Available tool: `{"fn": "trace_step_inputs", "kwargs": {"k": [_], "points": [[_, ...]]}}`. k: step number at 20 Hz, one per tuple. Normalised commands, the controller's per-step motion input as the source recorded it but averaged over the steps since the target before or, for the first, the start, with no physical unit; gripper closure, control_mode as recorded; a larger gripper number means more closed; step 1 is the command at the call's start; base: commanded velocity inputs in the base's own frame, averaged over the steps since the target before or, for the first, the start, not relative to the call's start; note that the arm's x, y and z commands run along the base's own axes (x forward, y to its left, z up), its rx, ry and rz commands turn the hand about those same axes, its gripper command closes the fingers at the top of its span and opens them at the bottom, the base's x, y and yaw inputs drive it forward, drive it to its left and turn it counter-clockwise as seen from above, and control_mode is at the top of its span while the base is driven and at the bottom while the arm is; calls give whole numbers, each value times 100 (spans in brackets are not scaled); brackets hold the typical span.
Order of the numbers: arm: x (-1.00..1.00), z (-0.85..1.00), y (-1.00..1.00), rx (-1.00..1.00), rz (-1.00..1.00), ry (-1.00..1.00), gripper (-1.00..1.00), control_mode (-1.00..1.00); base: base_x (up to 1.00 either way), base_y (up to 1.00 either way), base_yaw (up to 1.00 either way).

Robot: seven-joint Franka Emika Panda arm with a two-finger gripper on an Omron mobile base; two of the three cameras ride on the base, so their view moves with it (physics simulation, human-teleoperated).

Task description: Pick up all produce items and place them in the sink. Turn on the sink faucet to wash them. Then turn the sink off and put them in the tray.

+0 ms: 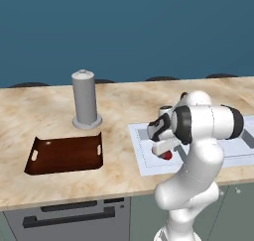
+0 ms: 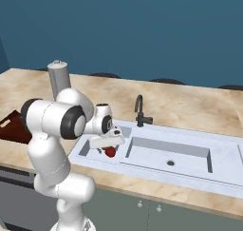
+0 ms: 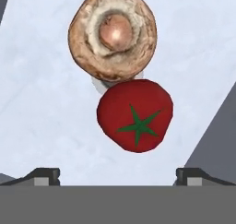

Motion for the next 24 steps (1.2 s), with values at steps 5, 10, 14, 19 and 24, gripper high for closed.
{"fn": "trace_step_inputs", "kwargs": {"k": [5,10,14,19,24], "points": [[21,-25,0,0,0,0,-100,-100,0,0,0],[31,-22,0,0,0,-2,-100,-100,0,0,0],[25,-20,0,0,0,-2,-100,-100,0,0,0],[-2,-7,-16,0,0,0,100,-100,0,0,0],[-17,11,-17,1,0,-1,100,-100,0,0,0]]}}
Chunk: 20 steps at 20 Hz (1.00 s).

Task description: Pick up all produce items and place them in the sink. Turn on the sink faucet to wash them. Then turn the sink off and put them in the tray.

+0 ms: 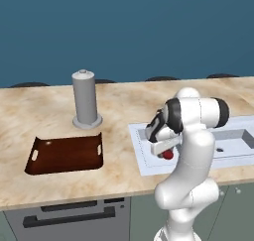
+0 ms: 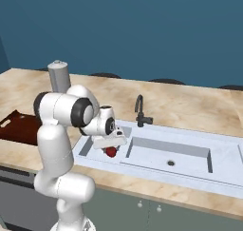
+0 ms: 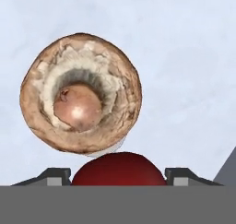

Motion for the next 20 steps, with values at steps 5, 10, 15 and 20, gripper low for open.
{"fn": "trace_step_inputs", "kwargs": {"k": [5,10,15,20], "points": [[-18,93,41,2,0,-12,100,-100,0,0,0],[-19,100,80,5,8,-7,100,-100,0,0,0],[-1,93,100,1,27,0,100,-100,0,0,0],[1,72,100,1,32,1,100,-100,0,0,0]]}}
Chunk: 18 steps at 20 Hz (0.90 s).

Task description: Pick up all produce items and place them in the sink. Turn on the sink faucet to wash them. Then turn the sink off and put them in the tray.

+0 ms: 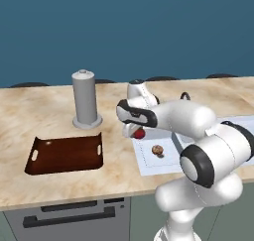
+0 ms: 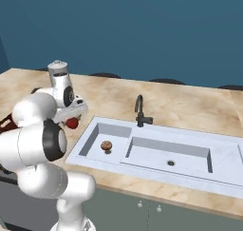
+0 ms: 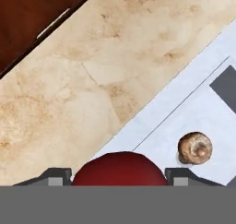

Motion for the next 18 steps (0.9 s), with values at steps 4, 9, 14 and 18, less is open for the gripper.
{"fn": "trace_step_inputs", "kwargs": {"k": [4,9,14,18], "points": [[0,12,100,0,30,2,100,-100,0,0,0],[0,-5,100,0,24,5,100,-100,0,0,0],[0,-2,95,0,11,2,100,-100,0,0,0],[15,-32,76,-2,2,4,100,-100,0,0,0]]}}
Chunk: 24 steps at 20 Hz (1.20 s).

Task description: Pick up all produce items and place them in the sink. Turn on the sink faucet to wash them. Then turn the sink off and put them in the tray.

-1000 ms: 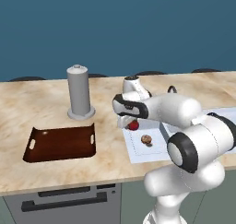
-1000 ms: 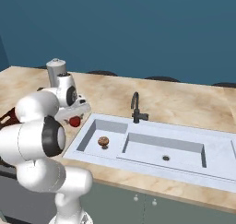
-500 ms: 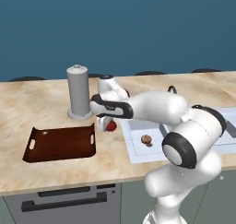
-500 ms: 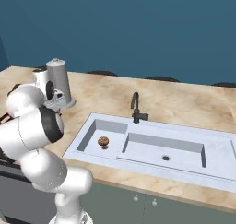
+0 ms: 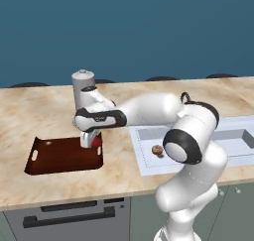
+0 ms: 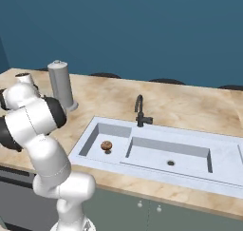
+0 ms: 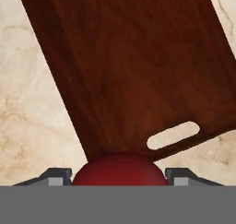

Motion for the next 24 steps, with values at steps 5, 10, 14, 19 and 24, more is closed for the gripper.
{"fn": "trace_step_inputs", "kwargs": {"k": [5,10,14,19,24], "points": [[33,-52,65,-6,0,1,100,-100,0,0,0],[31,-33,36,-1,0,0,100,-100,0,0,0],[19,-8,7,0,0,0,100,-100,0,0,0],[16,0,0,0,0,0,-100,-100,0,0,0],[4,0,-3,0,0,0,-100,-100,0,0,0]]}}
